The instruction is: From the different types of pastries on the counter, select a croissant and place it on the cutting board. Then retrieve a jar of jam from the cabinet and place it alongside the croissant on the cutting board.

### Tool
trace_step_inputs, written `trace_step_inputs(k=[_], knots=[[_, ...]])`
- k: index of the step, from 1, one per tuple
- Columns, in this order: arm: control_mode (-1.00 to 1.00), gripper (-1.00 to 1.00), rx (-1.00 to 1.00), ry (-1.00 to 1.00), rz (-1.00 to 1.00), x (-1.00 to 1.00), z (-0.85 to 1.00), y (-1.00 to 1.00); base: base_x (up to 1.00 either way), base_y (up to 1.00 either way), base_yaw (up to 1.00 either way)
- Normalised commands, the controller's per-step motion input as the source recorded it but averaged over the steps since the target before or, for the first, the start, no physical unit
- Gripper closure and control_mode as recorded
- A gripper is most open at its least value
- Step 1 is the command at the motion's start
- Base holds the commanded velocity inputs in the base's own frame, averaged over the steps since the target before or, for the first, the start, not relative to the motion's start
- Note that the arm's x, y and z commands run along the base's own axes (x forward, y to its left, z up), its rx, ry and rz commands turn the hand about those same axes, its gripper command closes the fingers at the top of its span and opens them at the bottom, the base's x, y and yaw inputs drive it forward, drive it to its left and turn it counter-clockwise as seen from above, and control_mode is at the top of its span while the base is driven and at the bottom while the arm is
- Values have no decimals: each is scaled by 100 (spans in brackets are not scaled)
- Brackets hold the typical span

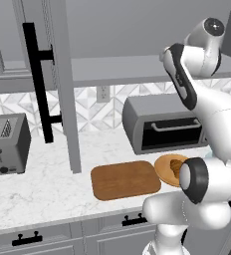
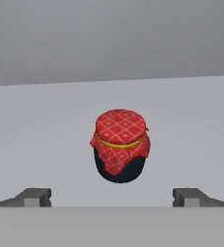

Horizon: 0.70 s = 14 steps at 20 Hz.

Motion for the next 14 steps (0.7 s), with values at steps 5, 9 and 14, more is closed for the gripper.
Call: trace_step_inputs(k=[5,9,14], knots=[[-100,-100,0,-7,0,28,0,-15,0,0,0],[-100,-100,0,0,0,12,0,-21,0,0,0],[-100,-100,5,0,0,1,0,-4,0,0,0]])
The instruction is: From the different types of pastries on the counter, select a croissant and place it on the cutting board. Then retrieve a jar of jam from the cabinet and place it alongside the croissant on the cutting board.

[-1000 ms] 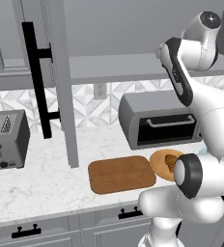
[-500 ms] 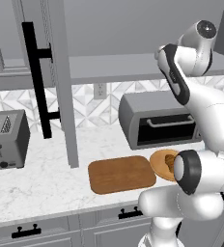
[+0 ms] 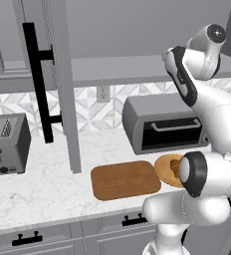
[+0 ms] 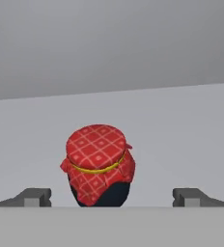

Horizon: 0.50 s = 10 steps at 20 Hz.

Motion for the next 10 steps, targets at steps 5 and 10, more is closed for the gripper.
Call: trace_step_inputs(k=[5,10], knots=[[-100,-100,8,0,0,9,0,0,0,0,0],[-100,-100,6,0,0,11,0,1,0,0,0]])
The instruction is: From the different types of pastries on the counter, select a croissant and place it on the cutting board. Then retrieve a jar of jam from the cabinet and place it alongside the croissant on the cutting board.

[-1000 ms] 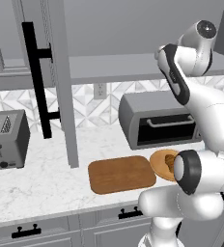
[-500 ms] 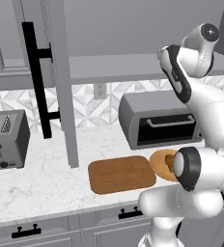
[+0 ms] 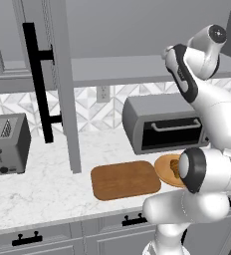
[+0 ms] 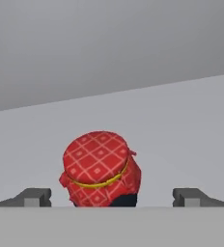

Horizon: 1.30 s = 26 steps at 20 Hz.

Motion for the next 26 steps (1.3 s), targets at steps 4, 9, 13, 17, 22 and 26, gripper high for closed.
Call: trace_step_inputs(k=[4,9,13,17,22,26], knots=[[-100,-100,1,-4,0,13,-3,6,0,0,0],[-100,-100,0,-6,6,0,-3,16,0,0,0],[-100,-100,0,0,7,1,-23,6,0,0,0],[-100,-100,0,-5,5,27,-21,0,0,0,0],[-100,-100,0,-3,5,47,-7,0,0,0,0],[-100,100,0,0,4,20,-6,6,0,0,0]])
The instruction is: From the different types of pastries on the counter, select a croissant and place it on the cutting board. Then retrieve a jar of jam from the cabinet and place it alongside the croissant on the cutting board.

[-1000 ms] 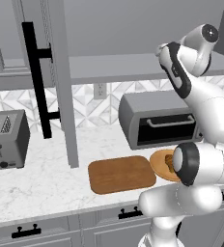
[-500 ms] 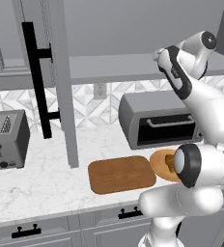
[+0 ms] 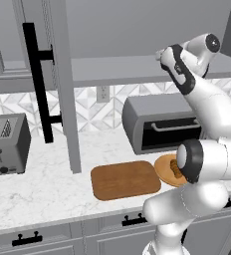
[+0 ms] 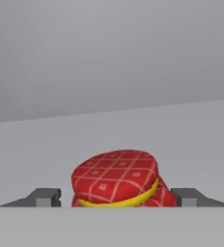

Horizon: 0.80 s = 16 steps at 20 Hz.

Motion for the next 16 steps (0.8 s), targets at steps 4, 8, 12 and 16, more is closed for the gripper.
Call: trace_step_inputs(k=[4,8,12,16], knots=[[-100,100,0,0,6,4,0,1,0,0,0],[-100,100,1,0,4,-32,0,0,0,0,0],[-100,100,0,0,0,-88,0,0,0,0,0],[-100,100,0,-9,0,-100,0,0,0,0,0]])
